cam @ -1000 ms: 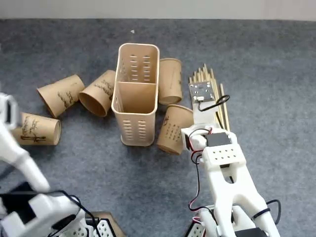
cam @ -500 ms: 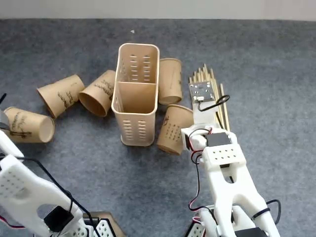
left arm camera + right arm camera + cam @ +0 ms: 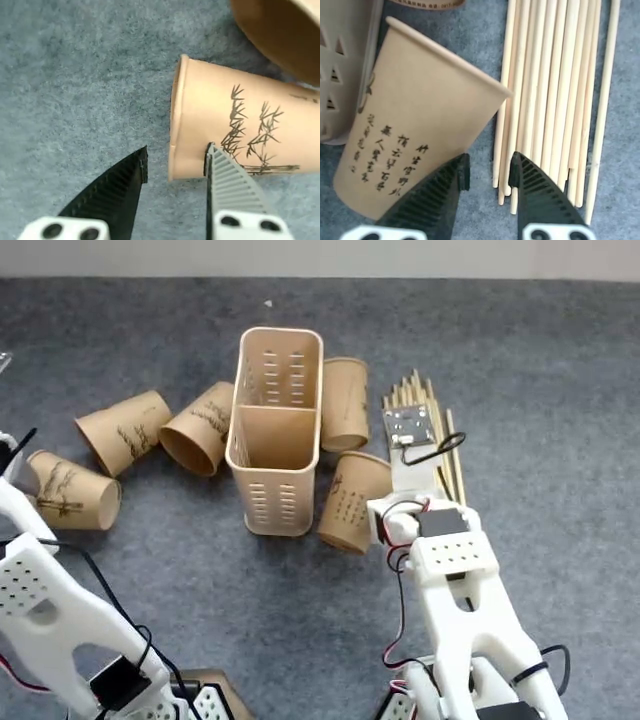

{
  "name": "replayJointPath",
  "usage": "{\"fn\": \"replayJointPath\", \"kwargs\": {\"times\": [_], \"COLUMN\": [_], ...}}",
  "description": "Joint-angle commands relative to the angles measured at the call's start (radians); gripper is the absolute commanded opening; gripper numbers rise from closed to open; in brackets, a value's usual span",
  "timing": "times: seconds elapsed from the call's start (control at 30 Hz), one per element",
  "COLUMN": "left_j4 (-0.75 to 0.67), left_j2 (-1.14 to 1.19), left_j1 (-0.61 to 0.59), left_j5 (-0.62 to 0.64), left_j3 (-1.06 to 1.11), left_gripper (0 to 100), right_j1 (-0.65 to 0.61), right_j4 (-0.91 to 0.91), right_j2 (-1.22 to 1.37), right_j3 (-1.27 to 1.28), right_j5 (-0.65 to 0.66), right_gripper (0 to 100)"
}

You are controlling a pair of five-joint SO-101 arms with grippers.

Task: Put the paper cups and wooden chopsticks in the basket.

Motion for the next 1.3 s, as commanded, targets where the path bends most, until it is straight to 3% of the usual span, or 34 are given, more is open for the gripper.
{"fn": "replayJointPath", "kwargs": {"times": [0.0, 0.23, 0.43, 0.67, 0.87, 0.97, 1.07, 1.27], "left_j4": [0.040, 0.048, 0.049, 0.051, 0.041, 0.029, 0.011, 0.037], "left_j2": [0.025, 0.074, 0.082, -0.067, -0.314, -0.386, -0.372, -0.200], "left_j1": [0.021, 0.021, 0.021, 0.031, -0.002, -0.058, -0.094, -0.093], "left_j5": [-0.124, -0.278, -0.288, -0.279, -0.103, 0.037, 0.072, 0.078], "left_j3": [0.002, 0.001, -0.005, -0.002, -0.004, -0.004, -0.001, -0.004], "left_gripper": [21, 7, 0, 0, 1, 10, 19, 19], "right_j1": [0.016, 0.016, 0.016, 0.016, 0.016, 0.016, 0.016, 0.016], "right_j4": [-0.015, -0.015, -0.015, -0.016, -0.016, -0.016, -0.016, -0.016], "right_j2": [-0.001, -0.001, -0.001, -0.001, -0.001, -0.001, -0.001, -0.001], "right_j3": [-0.004, -0.004, -0.004, -0.004, -0.004, -0.004, -0.004, -0.004], "right_j5": [0.009, 0.009, 0.009, 0.009, 0.009, 0.009, 0.009, 0.009], "right_gripper": [14.2, 14.2, 14.2, 14.2, 14.2, 14.2, 14.2, 14.2]}}
